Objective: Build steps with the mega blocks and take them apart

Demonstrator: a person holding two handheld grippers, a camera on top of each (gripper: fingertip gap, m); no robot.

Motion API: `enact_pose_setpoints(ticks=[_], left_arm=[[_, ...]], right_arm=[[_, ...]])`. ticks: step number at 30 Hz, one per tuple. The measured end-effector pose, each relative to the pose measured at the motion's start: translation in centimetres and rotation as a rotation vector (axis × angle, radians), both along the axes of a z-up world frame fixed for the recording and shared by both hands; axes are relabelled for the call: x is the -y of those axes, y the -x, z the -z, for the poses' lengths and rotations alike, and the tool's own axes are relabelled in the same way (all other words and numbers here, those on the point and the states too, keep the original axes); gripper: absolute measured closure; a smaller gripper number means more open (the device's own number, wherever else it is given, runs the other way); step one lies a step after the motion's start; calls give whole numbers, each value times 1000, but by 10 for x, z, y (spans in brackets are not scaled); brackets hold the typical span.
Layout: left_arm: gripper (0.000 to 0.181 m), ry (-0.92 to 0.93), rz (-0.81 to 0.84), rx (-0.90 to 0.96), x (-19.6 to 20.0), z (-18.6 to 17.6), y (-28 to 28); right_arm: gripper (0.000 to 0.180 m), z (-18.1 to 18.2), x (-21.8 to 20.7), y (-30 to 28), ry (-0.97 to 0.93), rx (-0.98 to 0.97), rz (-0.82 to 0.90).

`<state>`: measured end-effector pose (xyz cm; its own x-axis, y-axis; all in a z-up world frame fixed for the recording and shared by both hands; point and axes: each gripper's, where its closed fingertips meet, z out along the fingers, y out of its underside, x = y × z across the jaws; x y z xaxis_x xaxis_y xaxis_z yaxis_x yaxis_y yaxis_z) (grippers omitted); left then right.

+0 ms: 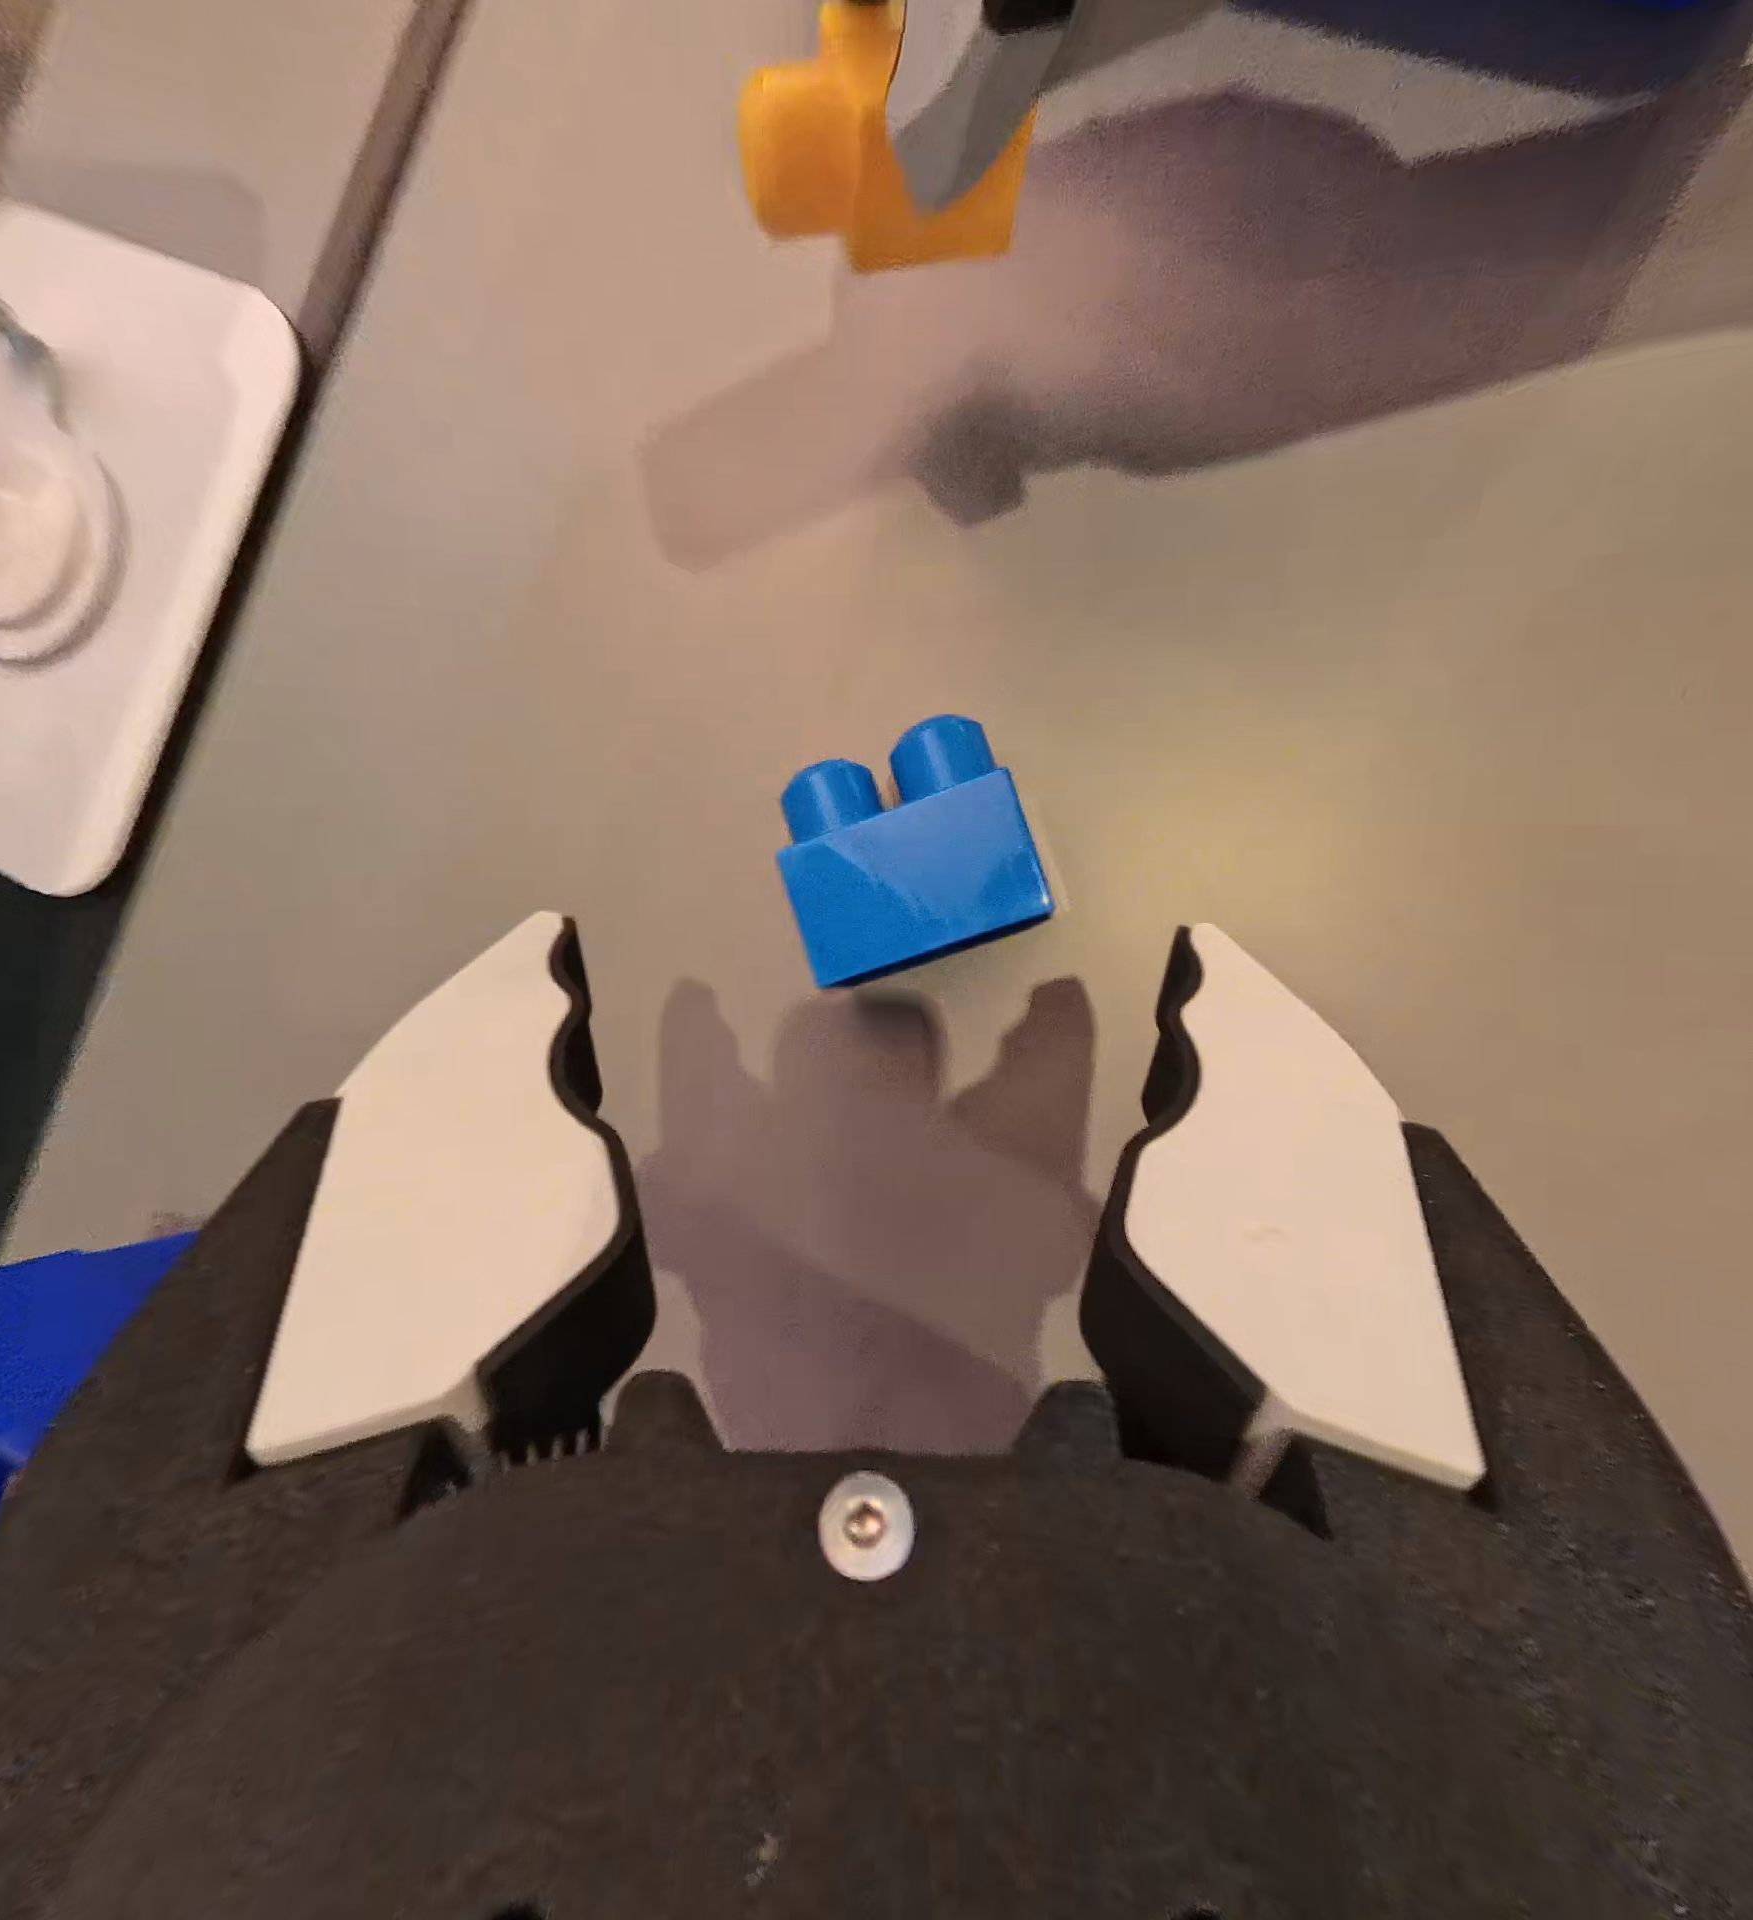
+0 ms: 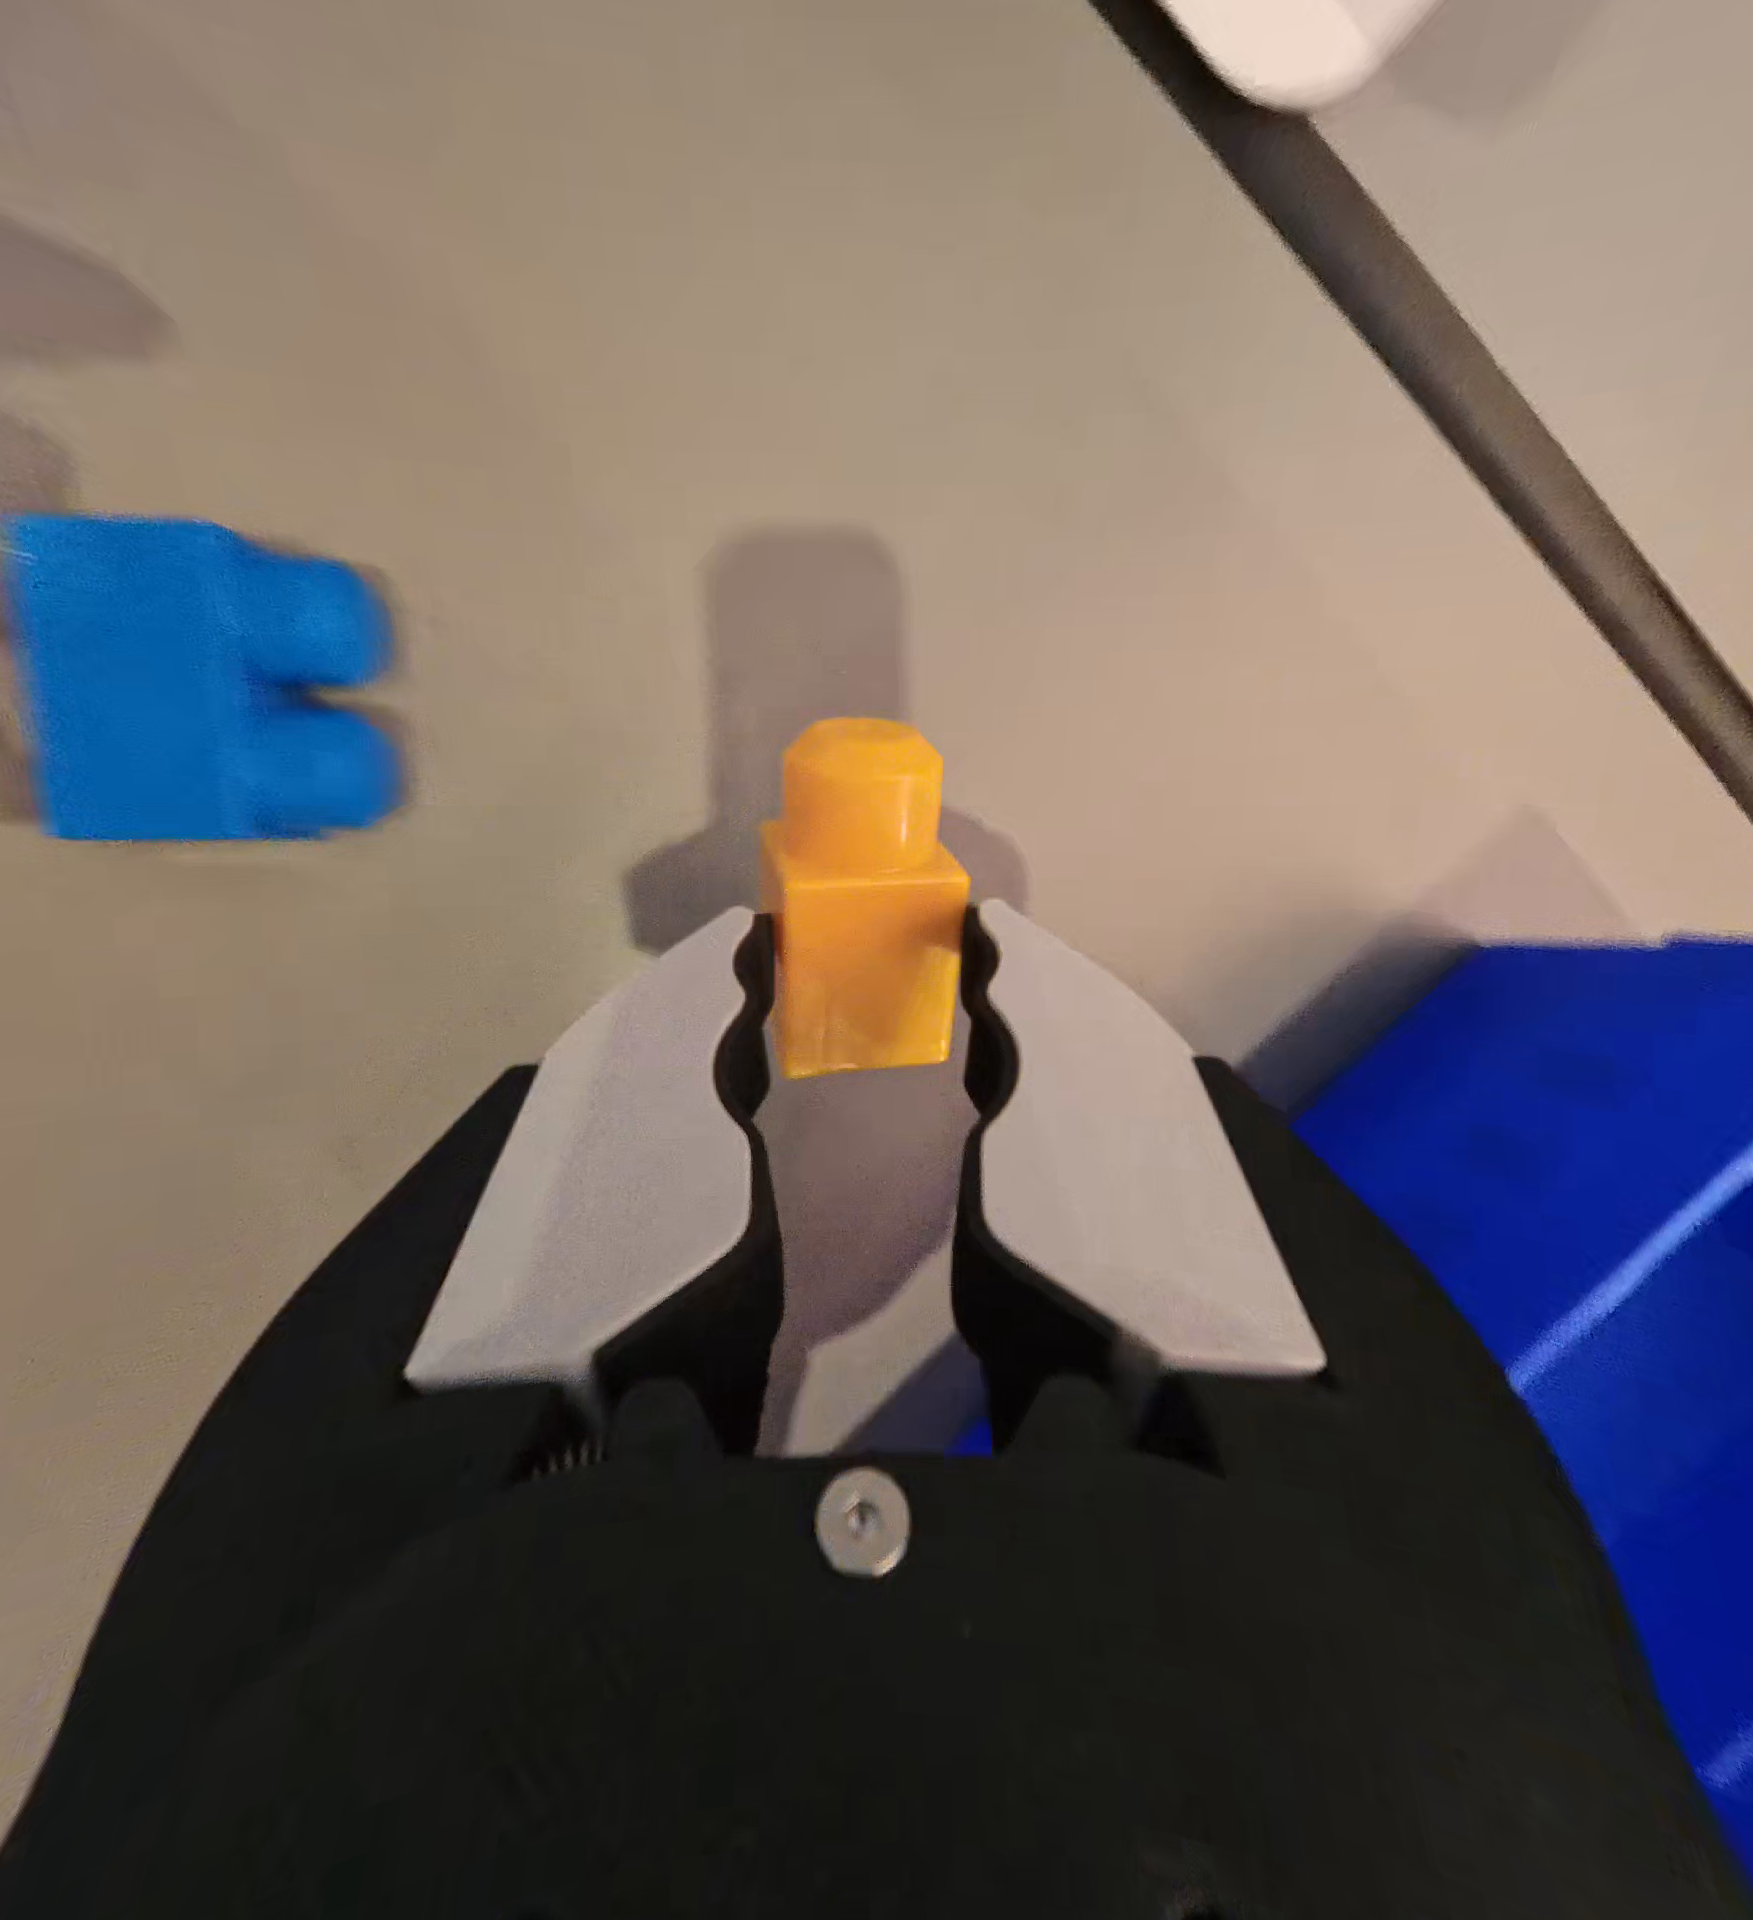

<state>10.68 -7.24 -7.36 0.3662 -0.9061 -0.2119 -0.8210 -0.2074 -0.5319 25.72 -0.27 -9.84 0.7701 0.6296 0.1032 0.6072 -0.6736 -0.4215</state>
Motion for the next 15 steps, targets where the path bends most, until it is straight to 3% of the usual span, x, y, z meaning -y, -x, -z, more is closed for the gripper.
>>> enact_pose_setpoints(ticks=[6, 12, 15], left_arm=[[70, 90, -178, -86, -3, 51, -10], [82, 110, -223, -137, -5, 75, -11], [85, 136, -243, -148, -7, 82, -7]], right_arm=[[144, 43, -2, -31, 133, 165, 67], [144, 46, -4, -36, 129, 200, 87], [133, 40, -6, -36, 104, 191, 95]])
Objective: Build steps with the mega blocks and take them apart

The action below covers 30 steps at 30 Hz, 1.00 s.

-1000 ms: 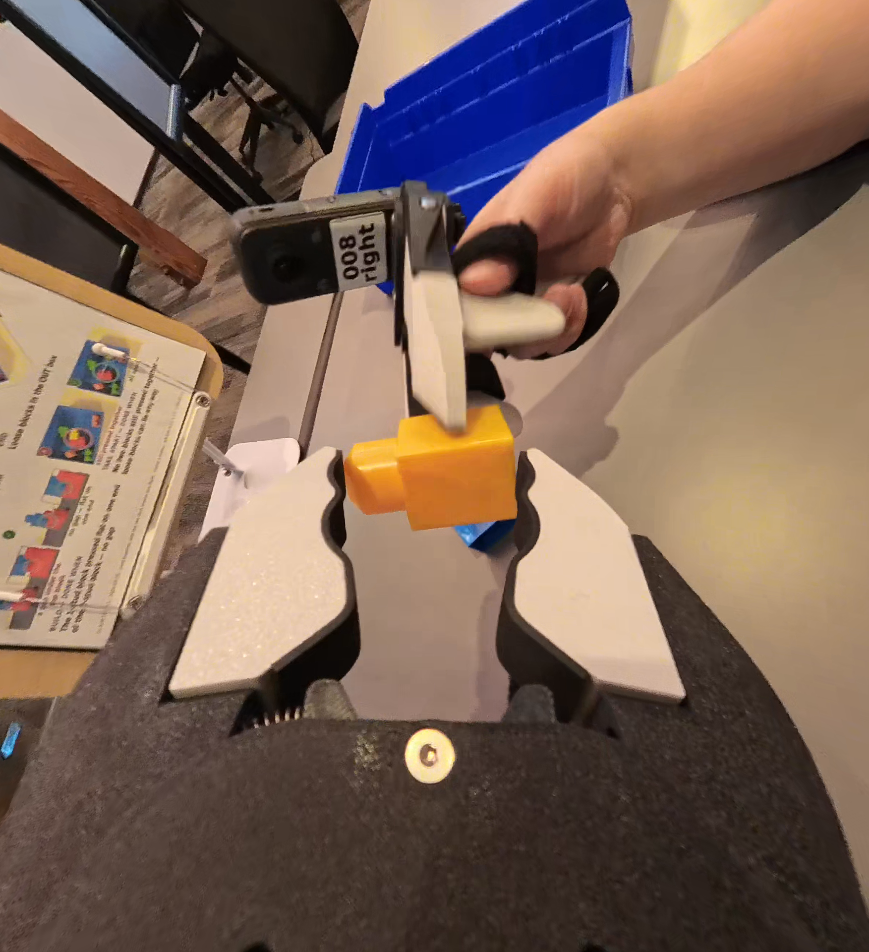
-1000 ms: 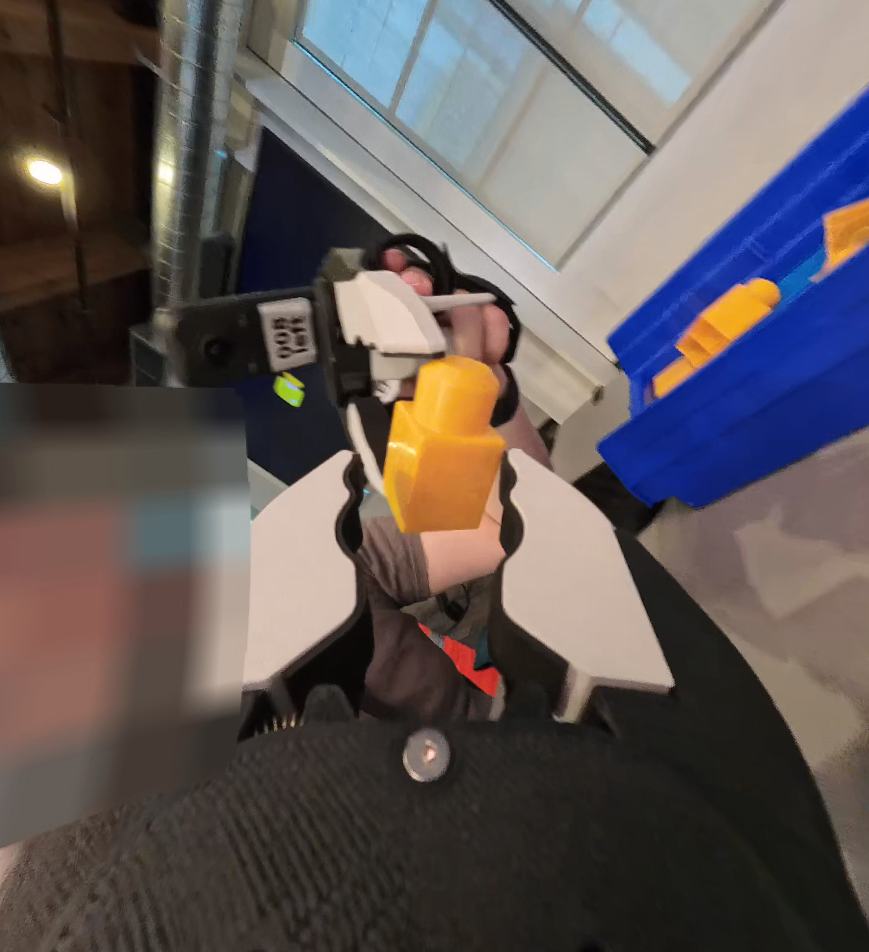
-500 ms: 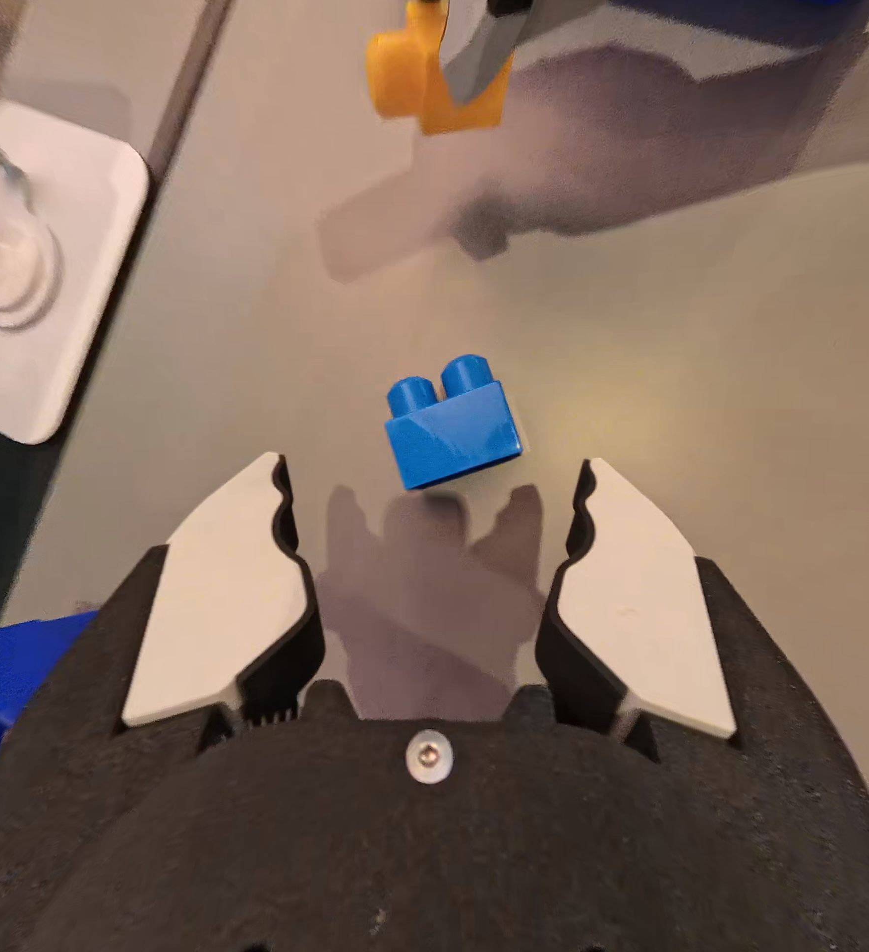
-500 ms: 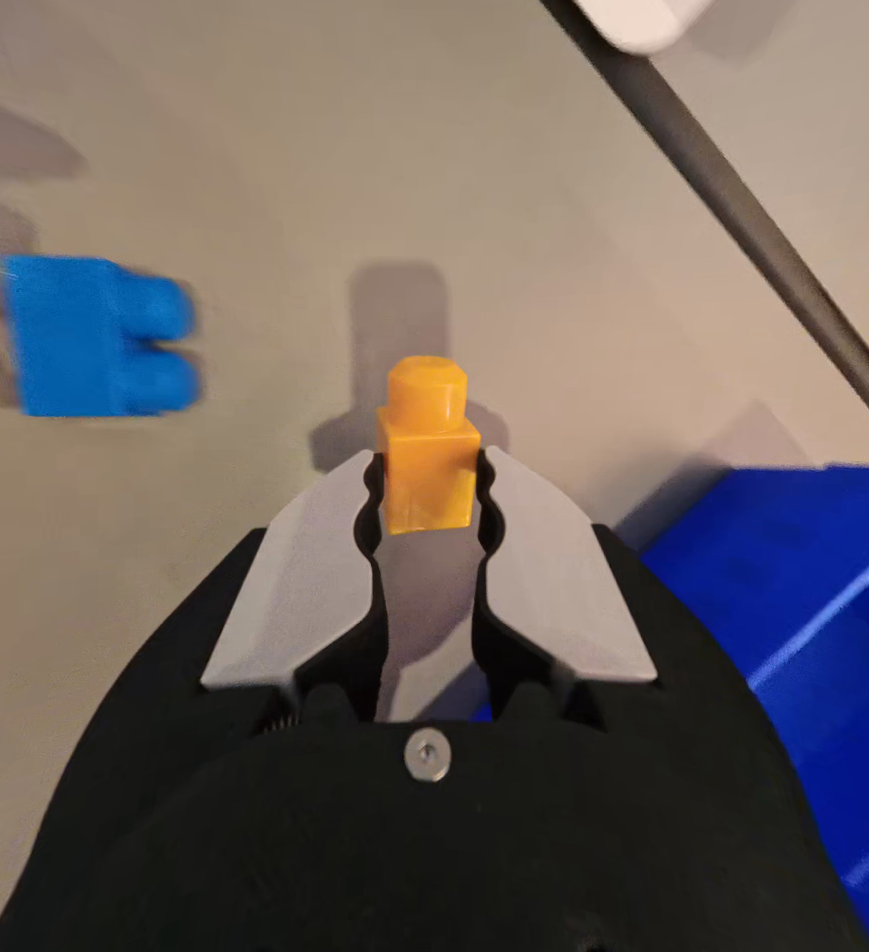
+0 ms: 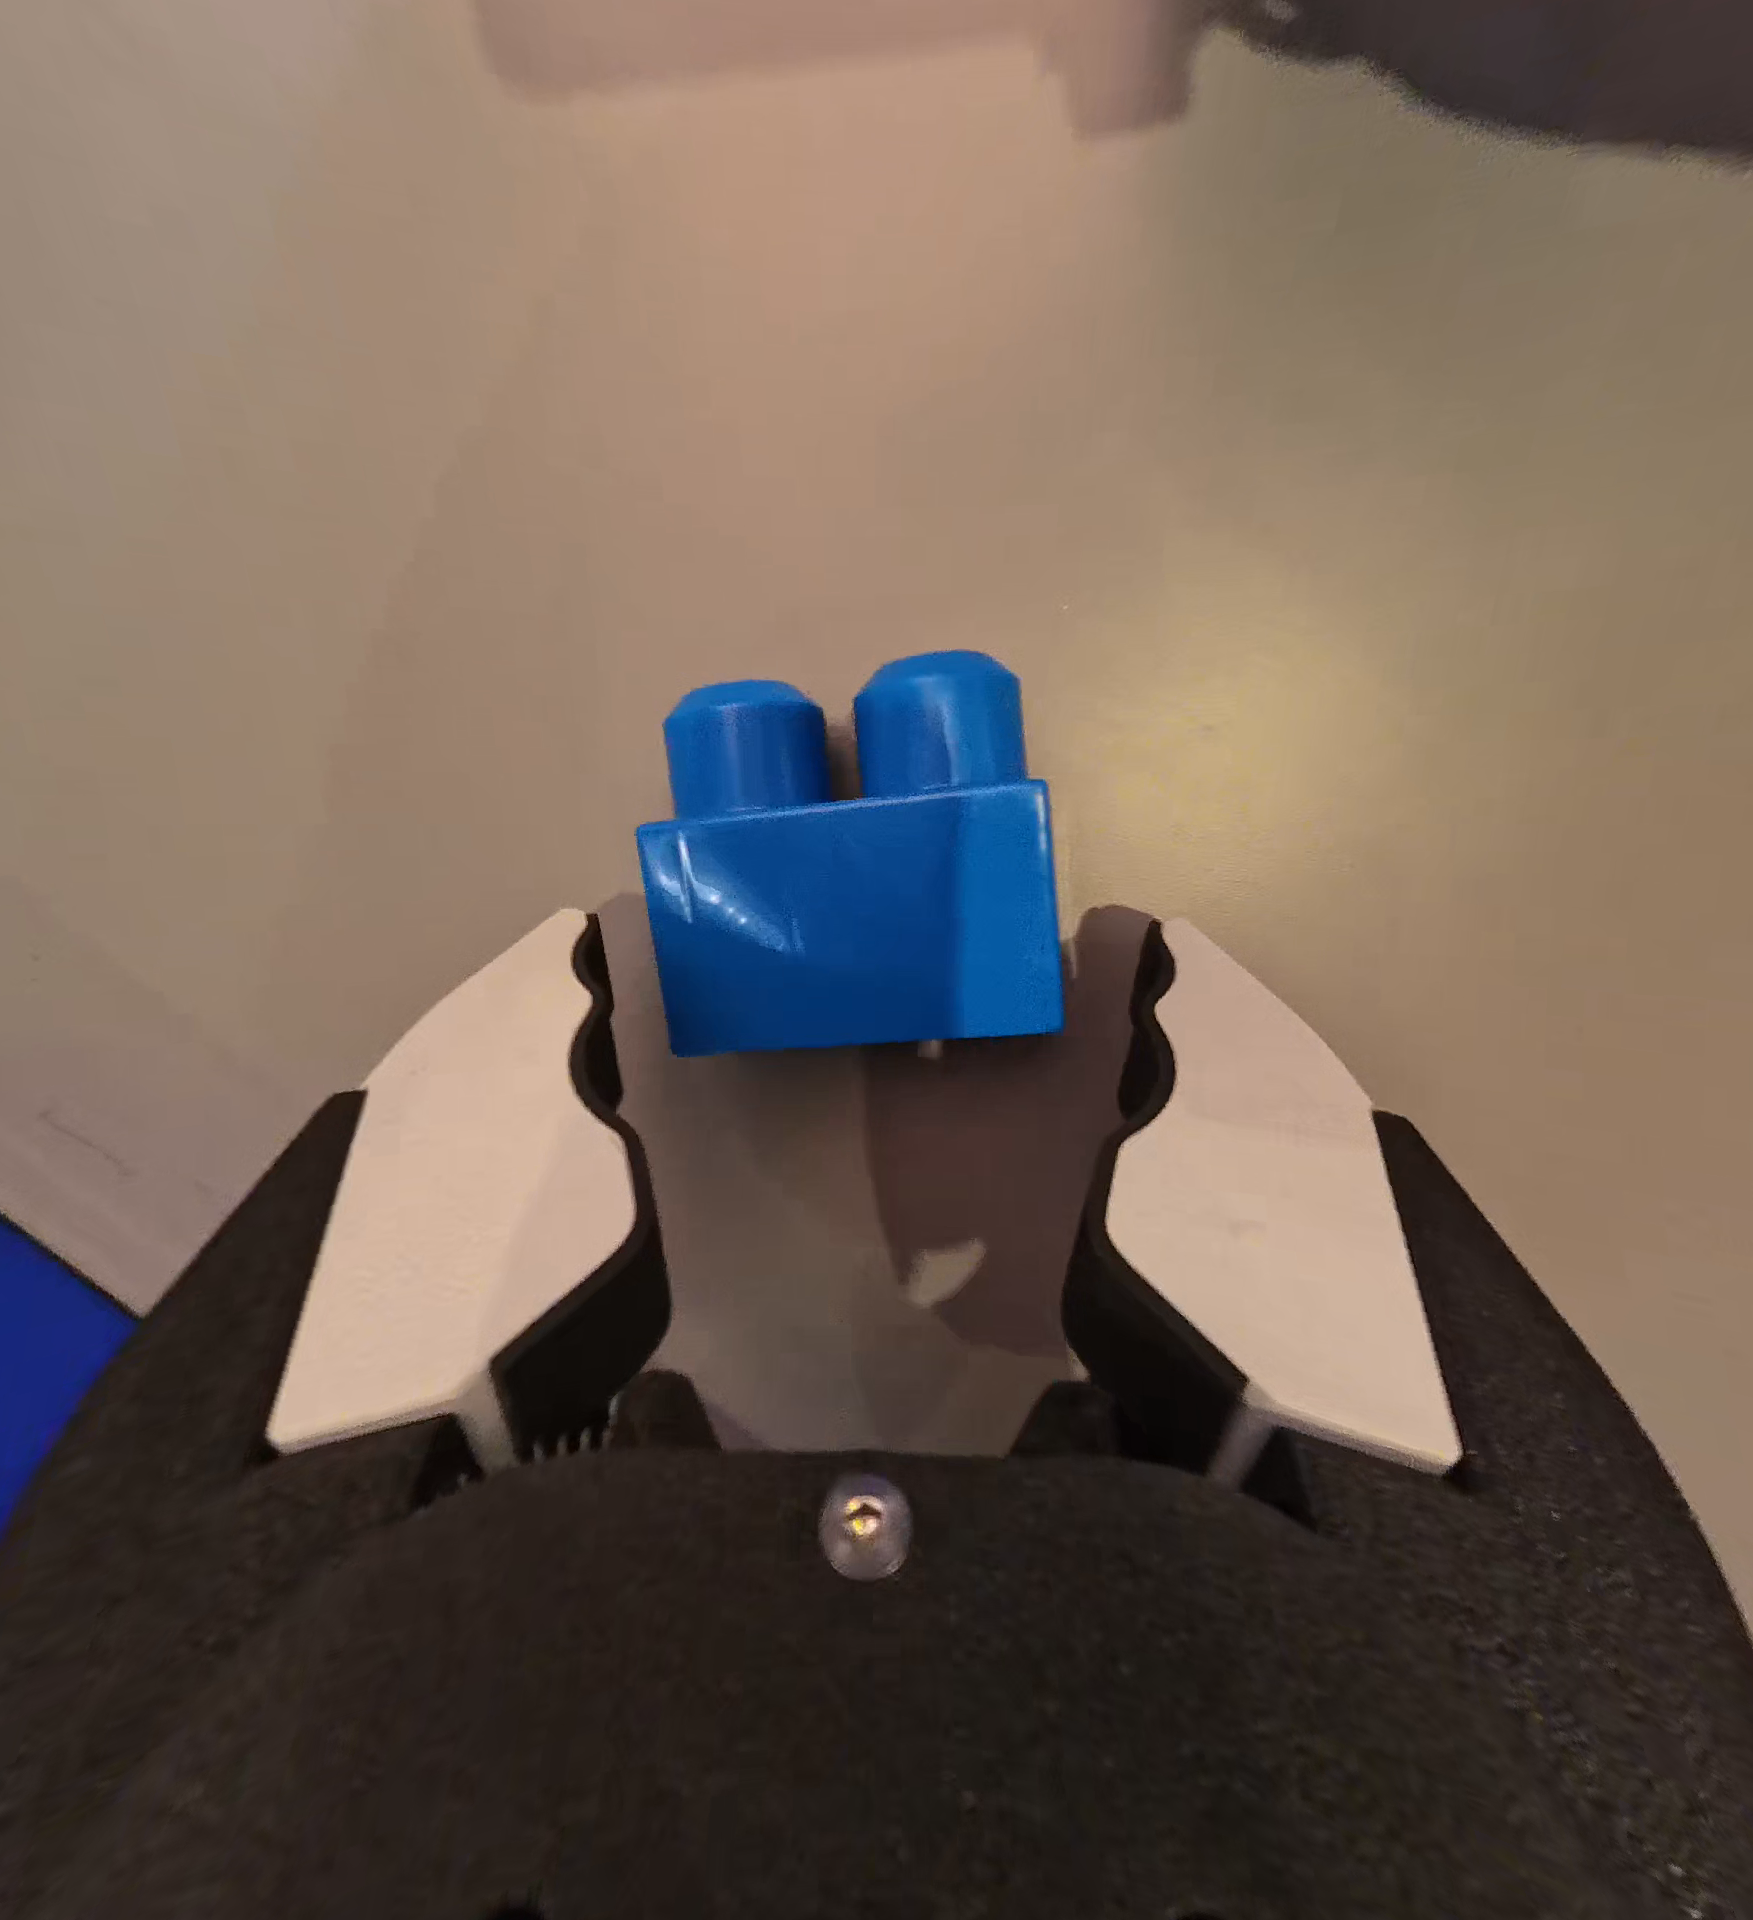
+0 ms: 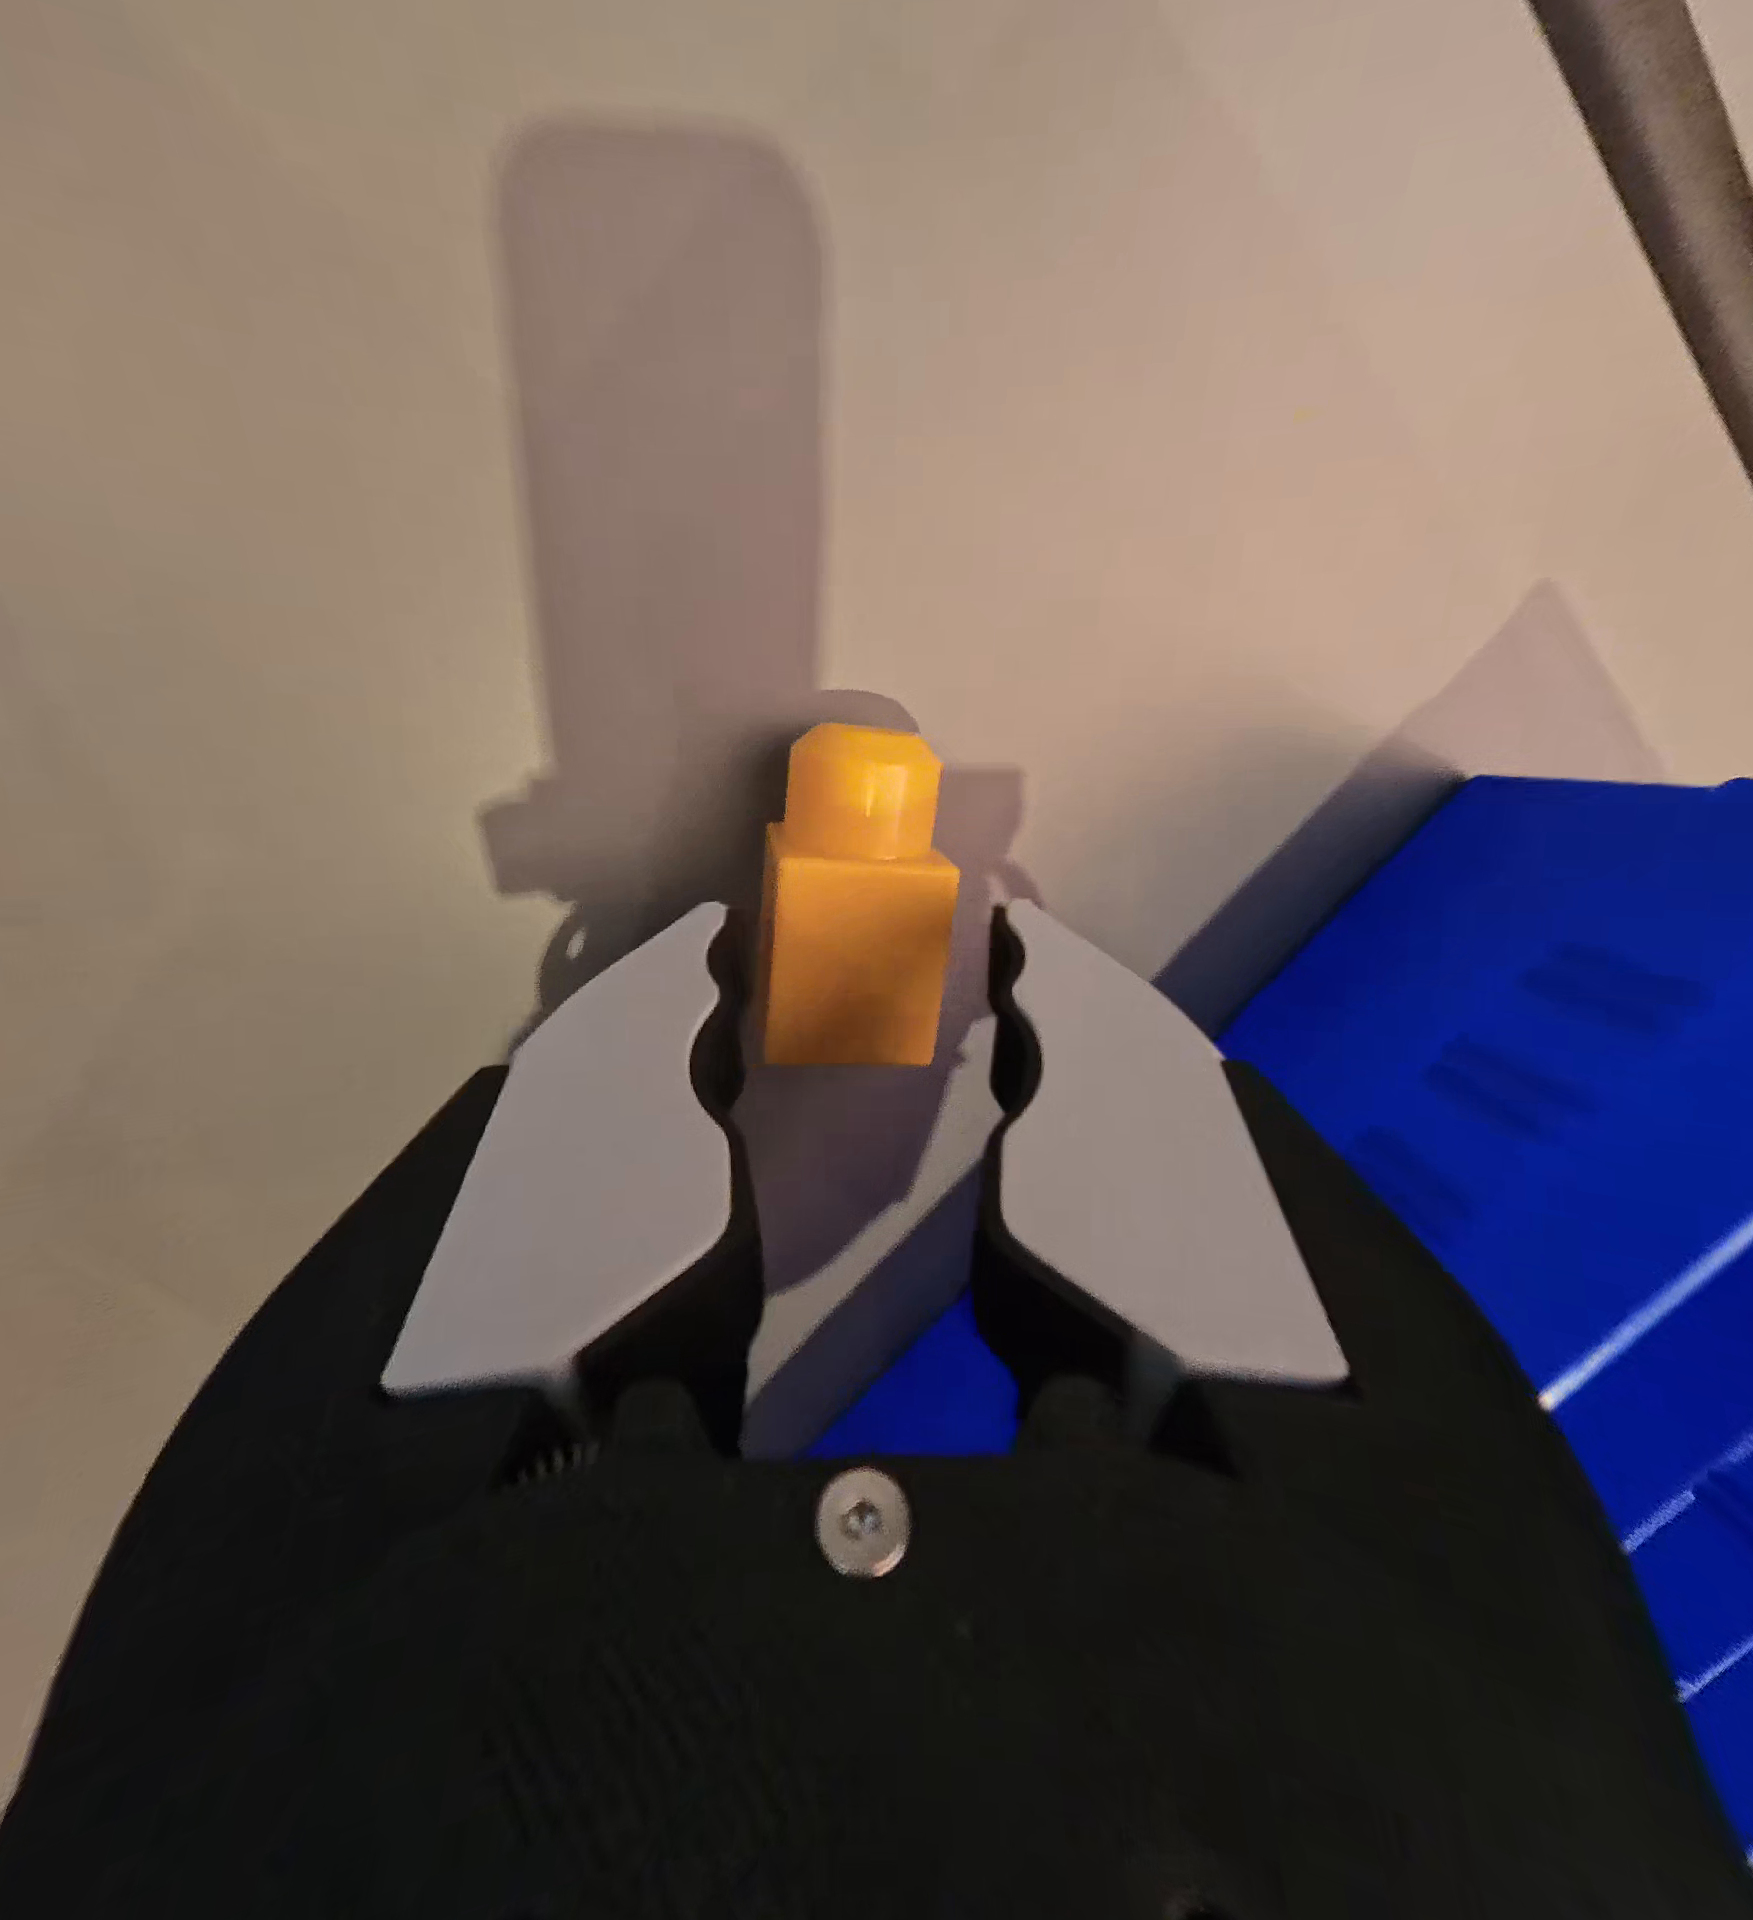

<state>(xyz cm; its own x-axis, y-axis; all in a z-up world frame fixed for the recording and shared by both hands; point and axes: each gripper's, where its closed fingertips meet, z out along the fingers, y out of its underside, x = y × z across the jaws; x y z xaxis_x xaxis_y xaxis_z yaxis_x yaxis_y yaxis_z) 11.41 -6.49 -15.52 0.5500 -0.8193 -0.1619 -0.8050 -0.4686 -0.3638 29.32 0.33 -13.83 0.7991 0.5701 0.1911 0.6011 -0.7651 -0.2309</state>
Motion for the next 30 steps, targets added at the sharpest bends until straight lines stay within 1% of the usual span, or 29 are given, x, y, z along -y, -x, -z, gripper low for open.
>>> enact_pose_setpoints(ticks=[2, 6, 9, 13, 14, 15, 17, 18, 20, 22, 25, 27, 28, 30], left_arm=[[103, 20, 2, 10, 0, 3, 0], [104, 21, -4, 7, -5, 4, 3], [105, -16, -17, 31, -13, -3, 7], [104, -141, -35, 88, -28, -33, 10], [104, -157, -40, 94, -29, -39, 12], [104, -165, -38, 96, -29, -43, 13], [104, -191, -35, 109, -30, -51, 14], [104, -209, -33, 112, -30, -57, 15], [104, -272, -34, 139, -32, -75, 15], [104, -330, -29, 138, -31, -90, 17], [104, -393, -14, 174, -26, -110, 13], [104, -422, -5, 203, -23, -119, 9], [104, -430, 1, 223, -21, -122, 7], [104, -448, 14, 260, -20, -129, 3]], right_arm=[[130, -9, -3, 6, -27, -69, 8], [128, -27, -8, 19, -82, -218, -1], [128, -40, -10, 42, -88, -437, -14], [126, -73, 13, 100, 67, -924, -100], [122, -82, 17, 112, 99, -1032, -108], [121, -87, 18, 120, 115, -1102, -104], [120, -83, 21, 131, 137, -1138, -101], [114, -80, 22, 137, 142, -1142, -107], [108, -78, 26, 147, 167, -1191, -116], [107, -86, 31, 158, 217, -1310, -108], [107, -99, 43, 173, 358, -1490, -108], [111, -99, 54, 181, 449, -1533, -138], [118, -101, 60, 184, 486, -1548, -172], [140, -110, 69, 187, 539, -1604, -228]])
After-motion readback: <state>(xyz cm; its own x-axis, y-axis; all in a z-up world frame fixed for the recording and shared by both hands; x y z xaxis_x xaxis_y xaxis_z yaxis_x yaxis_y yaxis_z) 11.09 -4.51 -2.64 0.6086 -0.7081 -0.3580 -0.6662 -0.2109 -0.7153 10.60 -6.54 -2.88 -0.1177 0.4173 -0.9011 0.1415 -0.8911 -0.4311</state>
